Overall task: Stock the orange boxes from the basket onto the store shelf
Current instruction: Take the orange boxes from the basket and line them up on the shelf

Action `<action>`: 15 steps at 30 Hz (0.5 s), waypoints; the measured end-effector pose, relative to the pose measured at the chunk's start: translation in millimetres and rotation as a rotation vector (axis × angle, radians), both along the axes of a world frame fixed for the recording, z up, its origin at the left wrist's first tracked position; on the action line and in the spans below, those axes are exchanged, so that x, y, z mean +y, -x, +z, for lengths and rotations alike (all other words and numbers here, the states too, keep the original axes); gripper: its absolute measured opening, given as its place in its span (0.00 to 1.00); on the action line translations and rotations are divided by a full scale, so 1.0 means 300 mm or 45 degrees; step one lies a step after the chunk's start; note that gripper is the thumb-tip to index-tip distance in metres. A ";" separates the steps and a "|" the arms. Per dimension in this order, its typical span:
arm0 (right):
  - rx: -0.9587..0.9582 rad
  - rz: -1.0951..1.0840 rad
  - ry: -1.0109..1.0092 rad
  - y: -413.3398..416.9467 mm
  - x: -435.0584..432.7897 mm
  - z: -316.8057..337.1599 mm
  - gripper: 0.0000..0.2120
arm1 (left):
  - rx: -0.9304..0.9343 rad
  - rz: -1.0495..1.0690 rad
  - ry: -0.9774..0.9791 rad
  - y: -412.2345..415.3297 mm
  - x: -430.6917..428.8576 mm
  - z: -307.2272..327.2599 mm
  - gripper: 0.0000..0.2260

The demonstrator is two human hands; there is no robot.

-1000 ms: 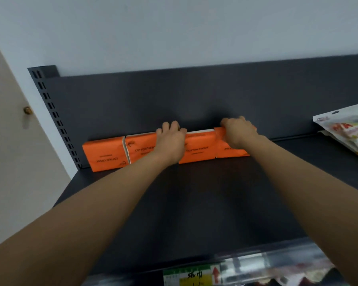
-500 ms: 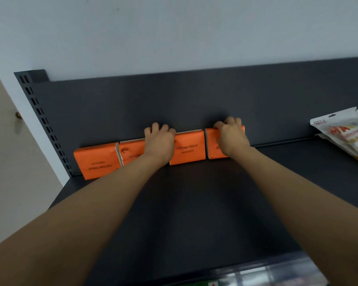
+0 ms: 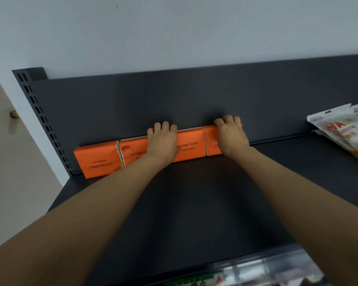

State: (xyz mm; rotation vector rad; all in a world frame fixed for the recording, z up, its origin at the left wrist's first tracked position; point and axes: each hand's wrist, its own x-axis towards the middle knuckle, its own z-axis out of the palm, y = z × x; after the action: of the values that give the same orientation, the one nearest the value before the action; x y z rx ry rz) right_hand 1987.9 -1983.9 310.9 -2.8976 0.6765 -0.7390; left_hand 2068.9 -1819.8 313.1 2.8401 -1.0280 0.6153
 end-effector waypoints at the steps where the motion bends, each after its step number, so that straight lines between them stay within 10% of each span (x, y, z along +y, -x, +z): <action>1: -0.007 0.000 -0.007 0.009 0.007 0.003 0.26 | 0.003 -0.011 0.011 0.010 0.009 0.005 0.27; 15: -0.076 -0.008 -0.009 0.311 0.324 0.066 0.16 | 0.022 -0.399 0.137 0.344 0.231 0.082 0.15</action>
State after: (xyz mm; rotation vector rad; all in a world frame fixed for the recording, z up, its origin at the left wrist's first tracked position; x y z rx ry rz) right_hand 1894.7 -1886.6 330.7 -2.8558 0.6804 -0.8185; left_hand 1965.6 -1750.4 337.8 2.5134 -1.3542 0.5933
